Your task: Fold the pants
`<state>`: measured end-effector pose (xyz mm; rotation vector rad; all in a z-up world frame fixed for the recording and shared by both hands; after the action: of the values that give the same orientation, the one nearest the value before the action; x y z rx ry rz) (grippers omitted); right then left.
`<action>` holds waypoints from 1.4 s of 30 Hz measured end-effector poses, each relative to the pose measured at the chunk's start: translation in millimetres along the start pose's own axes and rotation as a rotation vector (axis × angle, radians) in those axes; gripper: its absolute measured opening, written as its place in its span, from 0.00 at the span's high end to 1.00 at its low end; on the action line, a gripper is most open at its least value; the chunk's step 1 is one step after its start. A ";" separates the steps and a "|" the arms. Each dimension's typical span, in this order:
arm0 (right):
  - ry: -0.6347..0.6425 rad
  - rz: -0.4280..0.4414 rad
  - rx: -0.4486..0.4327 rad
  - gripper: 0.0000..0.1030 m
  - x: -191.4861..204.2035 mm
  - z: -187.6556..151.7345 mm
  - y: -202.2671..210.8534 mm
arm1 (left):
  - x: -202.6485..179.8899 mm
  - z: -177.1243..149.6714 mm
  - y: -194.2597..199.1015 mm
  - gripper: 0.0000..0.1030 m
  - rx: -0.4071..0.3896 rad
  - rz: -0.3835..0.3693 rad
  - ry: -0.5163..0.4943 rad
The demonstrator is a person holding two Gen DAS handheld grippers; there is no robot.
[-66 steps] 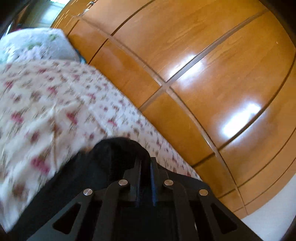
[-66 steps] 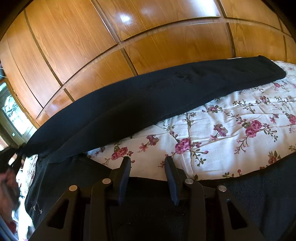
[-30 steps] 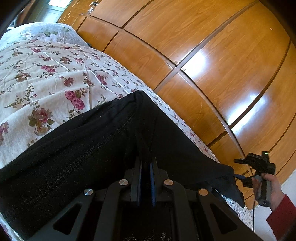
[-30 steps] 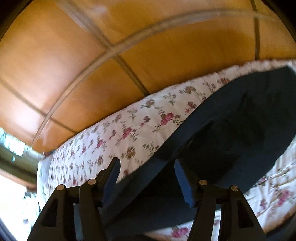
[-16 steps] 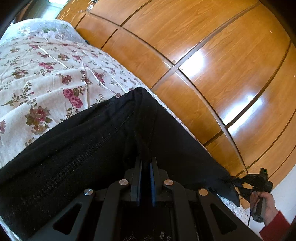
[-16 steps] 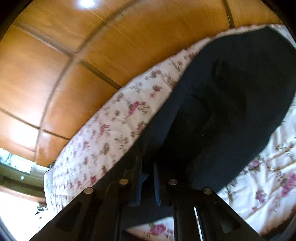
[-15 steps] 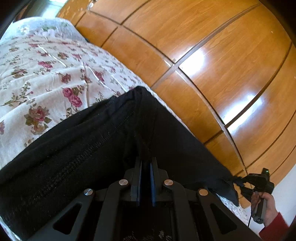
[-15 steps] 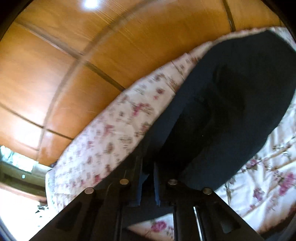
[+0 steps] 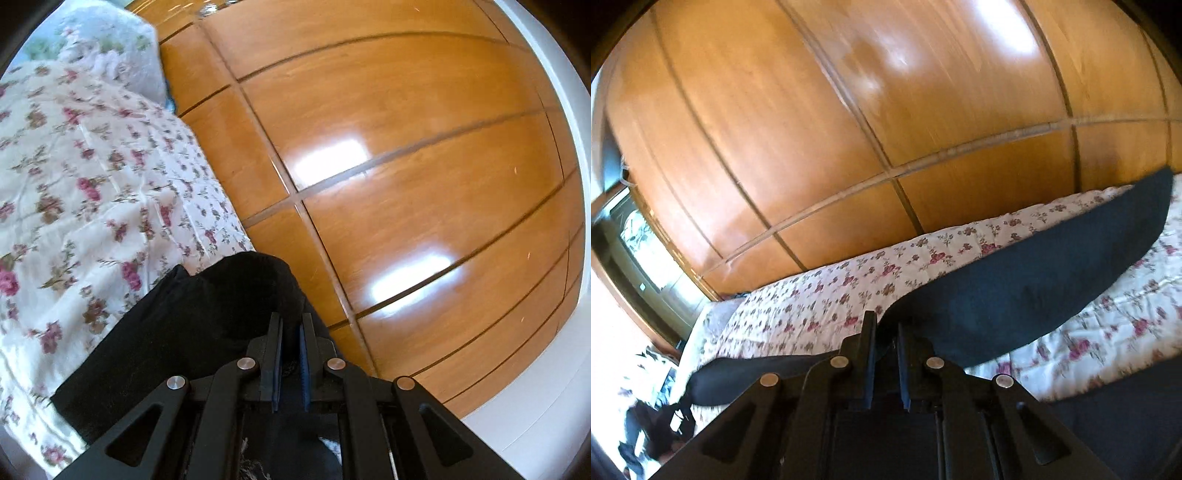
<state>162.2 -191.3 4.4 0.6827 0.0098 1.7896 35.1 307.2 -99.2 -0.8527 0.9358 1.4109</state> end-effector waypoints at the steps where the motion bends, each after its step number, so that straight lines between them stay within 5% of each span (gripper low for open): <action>1: 0.011 0.000 -0.001 0.90 1.6 -8.5 9.6 | 4.0 1.3 4.2 0.93 -0.002 0.003 0.019; 8: 0.062 -0.009 0.021 0.89 0.1 -75.5 47.3 | 39.5 -12.8 33.1 0.93 0.009 0.101 0.004; 12: 0.017 -0.035 0.109 0.89 -17.2 -121.9 43.9 | 71.4 -30.3 45.9 0.93 0.031 0.192 0.022; 18: -0.027 -0.063 0.176 0.89 -35.8 -157.0 37.7 | 79.1 -43.1 55.9 0.93 0.026 0.188 0.032; 22: -0.055 -0.052 0.177 0.89 -40.4 -158.3 37.4 | 72.4 -47.6 51.4 0.71 0.024 0.182 0.022; 25: -0.047 -0.049 0.179 0.89 -38.3 -156.0 35.4 | 69.8 -48.2 47.2 0.74 0.027 0.208 0.013; 28: -0.056 -0.054 0.183 0.89 -37.1 -151.3 32.8 | 66.9 -45.6 42.5 0.90 0.047 0.239 -0.002; 32: -0.046 -0.043 0.155 0.89 -27.8 -135.7 34.8 | 53.6 -28.5 39.7 0.92 0.052 0.217 -0.008; 39: -0.047 0.040 0.023 0.89 -3.2 -89.9 59.6 | -7.6 14.4 44.9 0.94 0.015 0.072 -0.197; 42: -0.017 0.034 0.095 0.89 -2.7 -110.3 55.8 | 5.6 13.6 47.9 0.94 0.029 0.132 -0.267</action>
<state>64.0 -176.3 -69.3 0.7697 0.0731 1.8250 -12.7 322.0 -96.0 -0.5713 0.8166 1.5764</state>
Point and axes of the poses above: each gripper's, at about its wrist camera, not at the fingertips, and y roughly against the way its jaws point, x to its left, z to its top, the point moved 3 cm from there along -y, roughly the way its jaws point, and after that the axes turned 15 degrees about -x, right-handed, at the moved point
